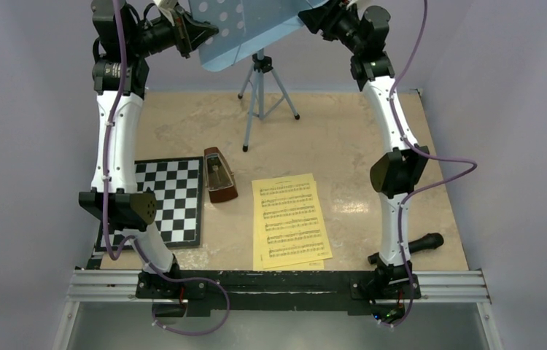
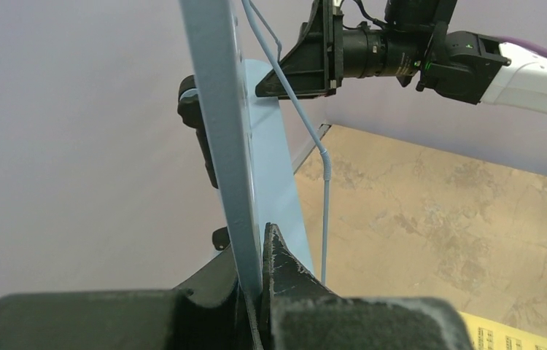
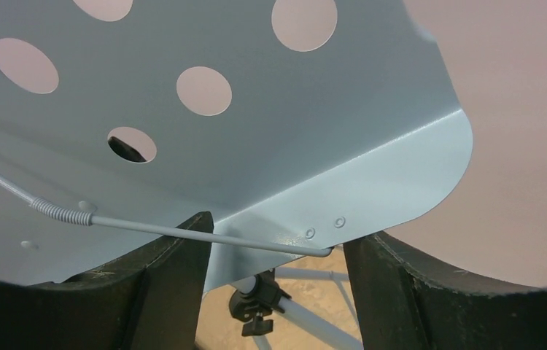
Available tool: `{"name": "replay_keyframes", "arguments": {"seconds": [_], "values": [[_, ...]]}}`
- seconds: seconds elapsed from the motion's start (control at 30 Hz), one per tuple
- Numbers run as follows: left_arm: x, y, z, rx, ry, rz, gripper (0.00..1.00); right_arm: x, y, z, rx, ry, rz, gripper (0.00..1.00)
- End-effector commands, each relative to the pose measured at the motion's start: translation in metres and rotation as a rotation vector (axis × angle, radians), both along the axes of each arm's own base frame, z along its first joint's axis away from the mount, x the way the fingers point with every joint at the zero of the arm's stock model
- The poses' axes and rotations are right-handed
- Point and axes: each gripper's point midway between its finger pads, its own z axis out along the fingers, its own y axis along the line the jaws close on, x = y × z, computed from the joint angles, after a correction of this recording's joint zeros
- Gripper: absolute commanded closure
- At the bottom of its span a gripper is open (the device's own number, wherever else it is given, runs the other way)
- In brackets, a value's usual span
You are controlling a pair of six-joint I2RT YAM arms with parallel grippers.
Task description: Pack up the instrument practice props
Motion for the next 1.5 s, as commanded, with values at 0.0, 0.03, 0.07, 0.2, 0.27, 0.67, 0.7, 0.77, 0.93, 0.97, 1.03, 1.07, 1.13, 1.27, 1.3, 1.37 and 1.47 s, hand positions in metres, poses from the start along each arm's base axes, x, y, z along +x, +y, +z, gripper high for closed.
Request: {"name": "replay_keyframes", "arguments": {"seconds": [0.0, 0.03, 0.07, 0.2, 0.27, 0.67, 0.7, 0.77, 0.93, 0.97, 1.03, 1.07, 1.13, 1.27, 1.3, 1.37, 1.47], "values": [[0.008, -0.002, -0.008, 0.046, -0.052, -0.041, 1.00, -0.075, -0.028, 0.135, 0.047, -0.341, 0.000, 0.35], [0.009, -0.003, -0.002, 0.040, -0.072, -0.037, 1.00, -0.080, -0.029, 0.141, 0.041, -0.361, 0.001, 0.36], [0.009, -0.003, 0.004, 0.034, -0.093, -0.032, 1.00, -0.087, -0.031, 0.148, 0.035, -0.384, 0.001, 0.36], [0.008, -0.013, 0.031, 0.007, -0.175, -0.037, 1.00, -0.111, -0.038, 0.175, 0.020, -0.457, -0.009, 0.36], [0.002, -0.021, 0.043, -0.009, -0.210, -0.054, 1.00, -0.124, -0.041, 0.186, 0.010, -0.489, -0.009, 0.37], [-0.050, -0.066, 0.102, -0.155, -0.286, -0.141, 1.00, -0.219, -0.073, 0.243, -0.036, -0.625, -0.043, 0.37], [-0.055, -0.071, 0.105, -0.172, -0.281, -0.154, 1.00, -0.227, -0.075, 0.246, -0.041, -0.630, -0.046, 0.37], [-0.065, -0.080, 0.110, -0.198, -0.266, -0.182, 1.00, -0.245, -0.079, 0.249, -0.060, -0.639, -0.055, 0.37], [-0.090, -0.093, 0.118, -0.252, -0.229, -0.247, 1.00, -0.310, -0.091, 0.257, -0.117, -0.691, -0.099, 0.37], [-0.095, -0.094, 0.120, -0.261, -0.221, -0.257, 1.00, -0.319, -0.093, 0.255, -0.128, -0.692, -0.111, 0.37], [-0.106, -0.096, 0.123, -0.278, -0.200, -0.276, 1.00, -0.341, -0.099, 0.253, -0.152, -0.698, -0.139, 0.36], [-0.114, -0.098, 0.125, -0.283, -0.192, -0.291, 1.00, -0.350, -0.102, 0.250, -0.166, -0.690, -0.156, 0.36], [-0.130, -0.102, 0.125, -0.285, -0.164, -0.327, 1.00, -0.365, -0.107, 0.239, -0.202, -0.657, -0.185, 0.36], [-0.159, -0.116, 0.109, -0.293, 0.000, -0.401, 1.00, -0.400, -0.118, 0.216, -0.279, -0.594, -0.226, 0.36], [-0.170, -0.119, 0.105, -0.294, 0.038, -0.423, 1.00, -0.407, -0.119, 0.208, -0.301, -0.590, -0.230, 0.36], [-0.188, -0.131, 0.091, -0.287, 0.112, -0.473, 1.00, -0.425, -0.123, 0.198, -0.324, -0.589, -0.248, 0.36], [-0.213, -0.149, 0.073, -0.274, 0.215, -0.540, 1.00, -0.445, -0.129, 0.187, -0.351, -0.568, -0.267, 0.37]]}}
